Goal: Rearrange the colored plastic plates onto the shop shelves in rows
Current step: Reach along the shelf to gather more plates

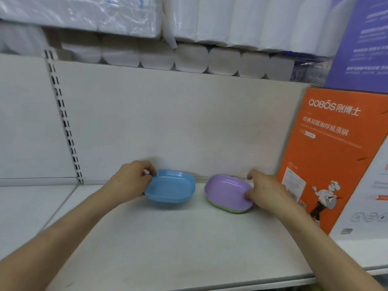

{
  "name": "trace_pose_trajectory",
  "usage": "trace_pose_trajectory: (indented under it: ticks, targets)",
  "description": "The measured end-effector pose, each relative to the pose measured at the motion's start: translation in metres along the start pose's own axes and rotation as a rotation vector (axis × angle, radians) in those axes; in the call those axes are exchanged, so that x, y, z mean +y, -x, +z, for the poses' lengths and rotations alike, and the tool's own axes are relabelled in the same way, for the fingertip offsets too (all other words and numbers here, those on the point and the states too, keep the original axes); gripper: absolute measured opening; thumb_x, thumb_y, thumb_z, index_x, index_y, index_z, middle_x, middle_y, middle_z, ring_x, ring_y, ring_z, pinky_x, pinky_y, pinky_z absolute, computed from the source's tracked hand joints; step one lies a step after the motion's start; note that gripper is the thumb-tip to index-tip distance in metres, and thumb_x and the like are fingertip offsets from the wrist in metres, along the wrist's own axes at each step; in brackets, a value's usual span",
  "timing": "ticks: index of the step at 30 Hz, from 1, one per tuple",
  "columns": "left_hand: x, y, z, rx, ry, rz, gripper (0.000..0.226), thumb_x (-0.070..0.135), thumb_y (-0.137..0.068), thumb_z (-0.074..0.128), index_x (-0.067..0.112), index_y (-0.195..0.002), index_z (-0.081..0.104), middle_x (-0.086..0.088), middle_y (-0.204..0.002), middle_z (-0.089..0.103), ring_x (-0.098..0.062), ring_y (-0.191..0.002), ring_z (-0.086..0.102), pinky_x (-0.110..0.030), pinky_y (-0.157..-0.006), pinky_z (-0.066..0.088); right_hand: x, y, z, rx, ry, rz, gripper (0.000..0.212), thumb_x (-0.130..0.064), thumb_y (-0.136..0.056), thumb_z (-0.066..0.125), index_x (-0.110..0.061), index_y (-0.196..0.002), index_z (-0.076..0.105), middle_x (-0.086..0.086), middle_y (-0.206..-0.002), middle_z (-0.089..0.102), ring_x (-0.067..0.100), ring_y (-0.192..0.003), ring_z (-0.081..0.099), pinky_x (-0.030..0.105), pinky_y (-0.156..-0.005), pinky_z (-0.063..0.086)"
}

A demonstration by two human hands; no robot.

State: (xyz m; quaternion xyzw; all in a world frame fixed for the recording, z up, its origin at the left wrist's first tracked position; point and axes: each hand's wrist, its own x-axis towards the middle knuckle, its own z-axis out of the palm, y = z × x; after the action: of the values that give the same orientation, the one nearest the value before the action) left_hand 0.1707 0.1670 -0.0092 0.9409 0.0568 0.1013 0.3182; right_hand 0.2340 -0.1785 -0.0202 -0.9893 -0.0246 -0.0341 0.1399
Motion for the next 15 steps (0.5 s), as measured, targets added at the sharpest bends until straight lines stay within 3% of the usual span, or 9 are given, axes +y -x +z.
trace_pose_trajectory:
  ticks: [3,6,11,15]
  targets:
    - [-0.009,0.007,-0.009,0.038,0.082,-0.038,0.03,0.002,-0.098,0.044,0.017,-0.103,0.07,-0.003,-0.095,0.062,-0.019,-0.061,0.07,-0.018,-0.047,0.051,-0.008,-0.005,0.005,-0.006,-0.017,-0.025,0.052,-0.03,-0.083,0.079,-0.021,-0.131,0.058,0.009,-0.12,0.067,0.03,-0.107,0.063,0.032,-0.078,0.048]
    - [-0.015,0.013,-0.014,0.051,0.113,-0.055,0.03,0.001,-0.098,0.044,0.014,-0.107,0.069,-0.002,-0.096,0.059,-0.022,-0.063,0.071,-0.022,-0.049,0.056,-0.016,-0.01,0.008,0.001,-0.057,-0.066,0.061,-0.028,-0.079,0.085,-0.025,-0.133,0.058,0.006,-0.115,0.069,0.027,-0.106,0.063,0.029,-0.077,0.042]
    - [-0.022,0.023,-0.019,0.036,0.113,-0.061,0.032,-0.002,-0.096,0.048,0.013,-0.114,0.069,-0.004,-0.097,0.055,-0.025,-0.077,0.069,-0.034,-0.059,0.064,-0.027,-0.015,0.018,0.041,-0.081,-0.139,0.055,-0.024,-0.076,0.084,-0.031,-0.125,0.061,0.004,-0.106,0.069,0.026,-0.101,0.065,0.03,-0.075,0.043]
    - [-0.024,0.029,-0.02,0.048,0.103,-0.081,0.032,-0.001,-0.098,0.046,0.013,-0.118,0.067,-0.002,-0.097,0.055,-0.022,-0.072,0.068,-0.02,-0.051,0.057,-0.028,-0.016,0.022,0.055,-0.065,-0.187,0.049,-0.016,-0.082,0.076,-0.03,-0.126,0.061,0.002,-0.106,0.068,0.024,-0.101,0.064,0.031,-0.077,0.045]
